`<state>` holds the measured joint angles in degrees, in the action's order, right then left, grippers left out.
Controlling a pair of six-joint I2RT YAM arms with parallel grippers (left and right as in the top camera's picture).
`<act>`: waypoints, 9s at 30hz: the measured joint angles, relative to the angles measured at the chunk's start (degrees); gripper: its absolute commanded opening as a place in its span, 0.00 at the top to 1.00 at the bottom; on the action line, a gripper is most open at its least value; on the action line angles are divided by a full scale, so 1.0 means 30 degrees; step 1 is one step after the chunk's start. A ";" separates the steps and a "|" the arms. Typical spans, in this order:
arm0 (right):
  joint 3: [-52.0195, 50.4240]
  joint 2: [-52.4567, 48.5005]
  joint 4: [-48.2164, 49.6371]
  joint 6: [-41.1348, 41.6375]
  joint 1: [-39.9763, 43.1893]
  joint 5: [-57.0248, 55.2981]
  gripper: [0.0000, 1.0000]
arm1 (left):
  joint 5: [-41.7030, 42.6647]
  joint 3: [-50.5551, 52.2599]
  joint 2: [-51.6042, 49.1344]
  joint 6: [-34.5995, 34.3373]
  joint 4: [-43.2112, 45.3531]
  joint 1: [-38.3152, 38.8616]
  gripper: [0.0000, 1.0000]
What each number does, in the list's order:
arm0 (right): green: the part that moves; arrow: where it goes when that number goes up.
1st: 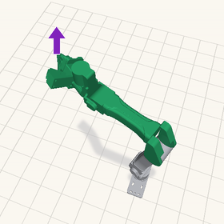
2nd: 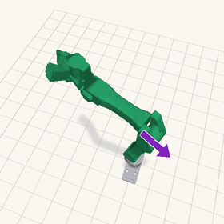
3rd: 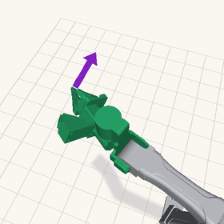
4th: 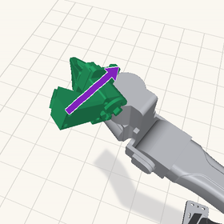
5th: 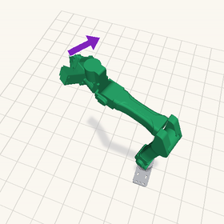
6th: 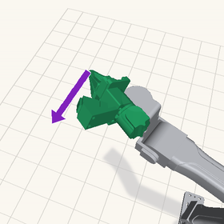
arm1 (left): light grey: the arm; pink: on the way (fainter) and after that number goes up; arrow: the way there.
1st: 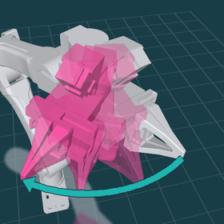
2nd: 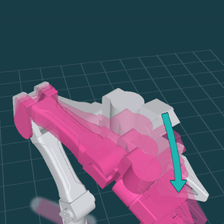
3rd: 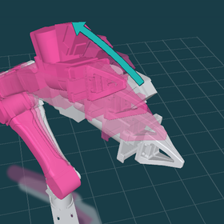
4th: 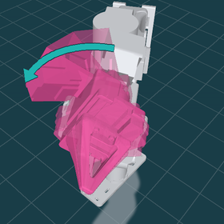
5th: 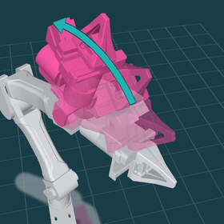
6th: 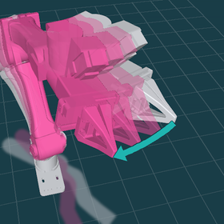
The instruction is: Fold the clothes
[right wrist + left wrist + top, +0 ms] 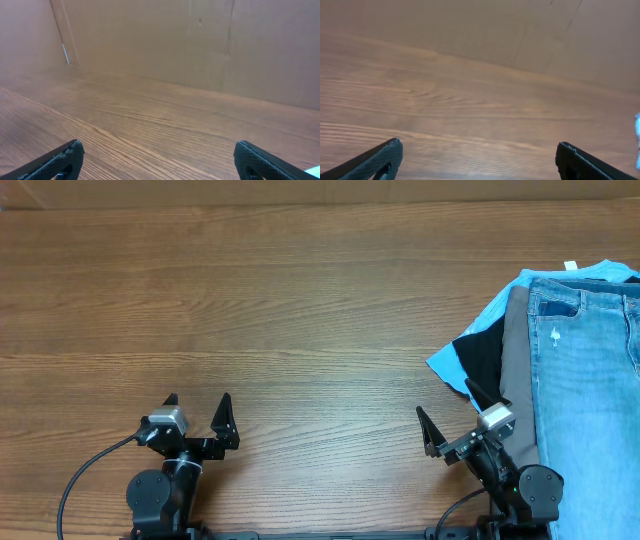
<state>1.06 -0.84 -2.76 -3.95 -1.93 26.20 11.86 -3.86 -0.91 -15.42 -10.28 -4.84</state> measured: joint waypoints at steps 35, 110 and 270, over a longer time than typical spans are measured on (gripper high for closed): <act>2.4261 -1.9722 -2.1915 0.3803 0.0000 -0.2696 0.00 | 0.1603 -2.5740 -1.9795 0.1574 -1.8243 0.0000 0.00; 3.0053 -3.9546 -1.5380 0.5115 0.7249 -1.0673 0.38 | 0.2783 -2.9769 -2.5711 0.2361 -2.0939 0.0000 0.00; 3.1955 -4.0719 -2.2564 0.0831 0.7599 -0.7861 0.56 | 0.2841 -2.9769 -2.5747 0.2361 -2.1128 0.0000 0.00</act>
<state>96.92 -123.00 -70.46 -1.45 20.86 2.61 20.38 -93.17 -78.15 -8.34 -73.67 -4.84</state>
